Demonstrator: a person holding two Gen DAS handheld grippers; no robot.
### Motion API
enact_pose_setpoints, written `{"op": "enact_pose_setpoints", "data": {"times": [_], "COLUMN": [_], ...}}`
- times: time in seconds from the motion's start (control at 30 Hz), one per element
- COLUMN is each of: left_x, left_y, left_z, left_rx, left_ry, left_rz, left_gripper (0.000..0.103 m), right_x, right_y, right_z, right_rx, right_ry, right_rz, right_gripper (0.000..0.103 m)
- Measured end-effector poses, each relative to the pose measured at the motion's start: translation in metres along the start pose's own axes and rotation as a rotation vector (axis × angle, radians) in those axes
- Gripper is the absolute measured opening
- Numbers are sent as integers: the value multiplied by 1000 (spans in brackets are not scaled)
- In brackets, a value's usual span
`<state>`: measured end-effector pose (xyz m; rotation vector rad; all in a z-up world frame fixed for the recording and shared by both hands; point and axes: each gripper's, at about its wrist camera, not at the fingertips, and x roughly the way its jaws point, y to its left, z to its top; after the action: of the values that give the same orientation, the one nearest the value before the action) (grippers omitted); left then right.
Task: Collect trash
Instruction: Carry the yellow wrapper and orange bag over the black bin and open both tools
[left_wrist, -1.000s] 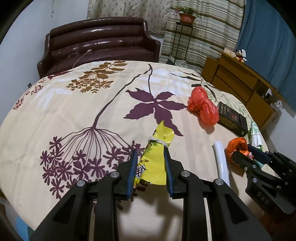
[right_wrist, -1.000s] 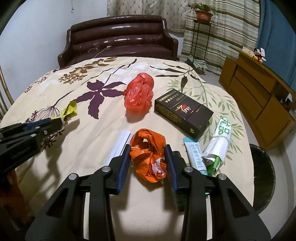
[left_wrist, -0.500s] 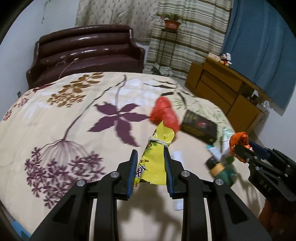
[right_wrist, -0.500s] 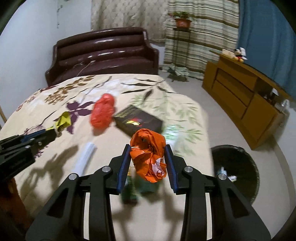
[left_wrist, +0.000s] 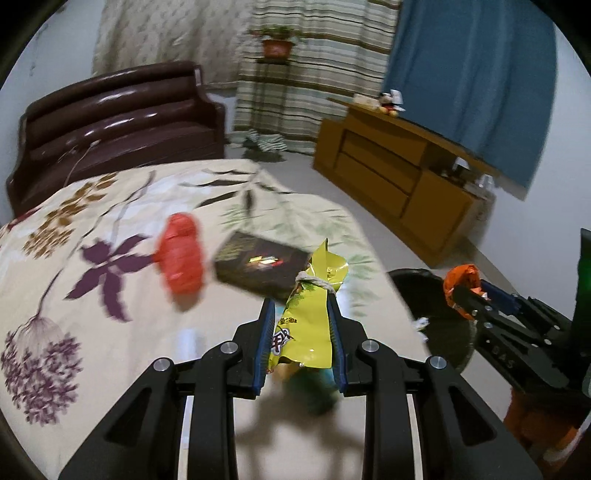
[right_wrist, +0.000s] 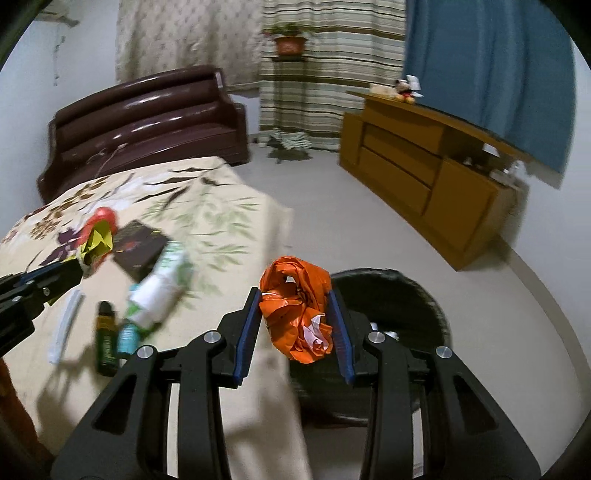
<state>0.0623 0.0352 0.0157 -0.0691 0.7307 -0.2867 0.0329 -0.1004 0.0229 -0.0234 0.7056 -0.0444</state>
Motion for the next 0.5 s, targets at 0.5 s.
{"op": "enact_pose_setpoints", "data": {"times": [0.5], "left_x": [73], "left_y": [-100], "left_z": [13], "left_rx": [117], "left_ry": [55], "left_rz": [-59], "left_gripper": [28], "right_x": [31], "right_y": [-82], "right_z": [-13], "right_rx": [115], "right_ry": [27], "right_rz": [-103], "right_gripper": [36]}}
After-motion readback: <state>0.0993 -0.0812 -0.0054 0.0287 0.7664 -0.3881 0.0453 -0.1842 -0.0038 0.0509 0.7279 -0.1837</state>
